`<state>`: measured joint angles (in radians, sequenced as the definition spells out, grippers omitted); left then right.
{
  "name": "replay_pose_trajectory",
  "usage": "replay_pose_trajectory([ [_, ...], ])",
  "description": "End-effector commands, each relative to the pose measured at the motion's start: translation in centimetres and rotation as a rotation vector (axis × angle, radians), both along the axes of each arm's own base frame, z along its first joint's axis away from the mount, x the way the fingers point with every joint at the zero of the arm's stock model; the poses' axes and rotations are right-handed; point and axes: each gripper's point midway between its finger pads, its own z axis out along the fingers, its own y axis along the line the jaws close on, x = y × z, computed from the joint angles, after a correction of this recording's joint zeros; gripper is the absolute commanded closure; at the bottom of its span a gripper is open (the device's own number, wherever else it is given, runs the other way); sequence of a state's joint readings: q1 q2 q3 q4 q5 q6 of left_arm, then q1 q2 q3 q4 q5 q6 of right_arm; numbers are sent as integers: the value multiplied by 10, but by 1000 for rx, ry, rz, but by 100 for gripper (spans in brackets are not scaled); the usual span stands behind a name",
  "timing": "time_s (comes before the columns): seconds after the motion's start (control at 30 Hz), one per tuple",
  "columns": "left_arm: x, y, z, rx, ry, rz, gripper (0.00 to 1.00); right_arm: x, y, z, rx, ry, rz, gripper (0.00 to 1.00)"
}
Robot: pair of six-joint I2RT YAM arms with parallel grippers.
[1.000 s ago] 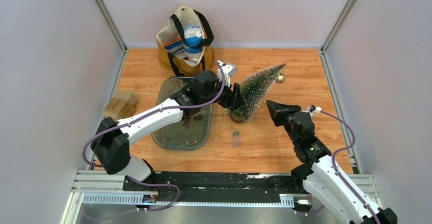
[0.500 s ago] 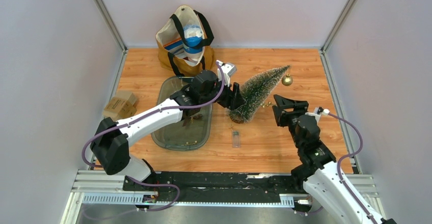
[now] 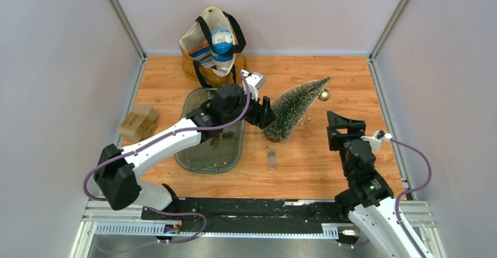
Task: Decorate the small christmas tree
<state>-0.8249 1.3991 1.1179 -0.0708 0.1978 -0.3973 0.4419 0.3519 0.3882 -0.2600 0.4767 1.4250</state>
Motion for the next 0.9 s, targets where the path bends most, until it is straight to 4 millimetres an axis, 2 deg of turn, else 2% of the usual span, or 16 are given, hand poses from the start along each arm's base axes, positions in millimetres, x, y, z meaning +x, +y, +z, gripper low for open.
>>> replay_pose_trajectory([
  [0.0,-1,17,16,9,-63,33,23,-7,-21,16,-110,-12,-73,21],
  [0.23,-5,34,21,38,-83,69,20,-14,-28,21,-189,-7,-70,20],
  [0.33,-2,55,17,75,-96,155,18,-18,-30,28,-279,-7,-51,19],
  [0.47,-6,87,7,144,-92,245,18,-27,-34,27,-418,65,-9,17],
  [0.57,-11,113,-7,207,-61,295,18,-37,-34,20,-485,120,40,17],
  [0.7,-21,143,-32,287,0,331,18,-47,-26,8,-490,138,115,17],
  [0.87,-34,178,-74,396,138,377,19,-55,-24,-5,-458,153,131,19],
])
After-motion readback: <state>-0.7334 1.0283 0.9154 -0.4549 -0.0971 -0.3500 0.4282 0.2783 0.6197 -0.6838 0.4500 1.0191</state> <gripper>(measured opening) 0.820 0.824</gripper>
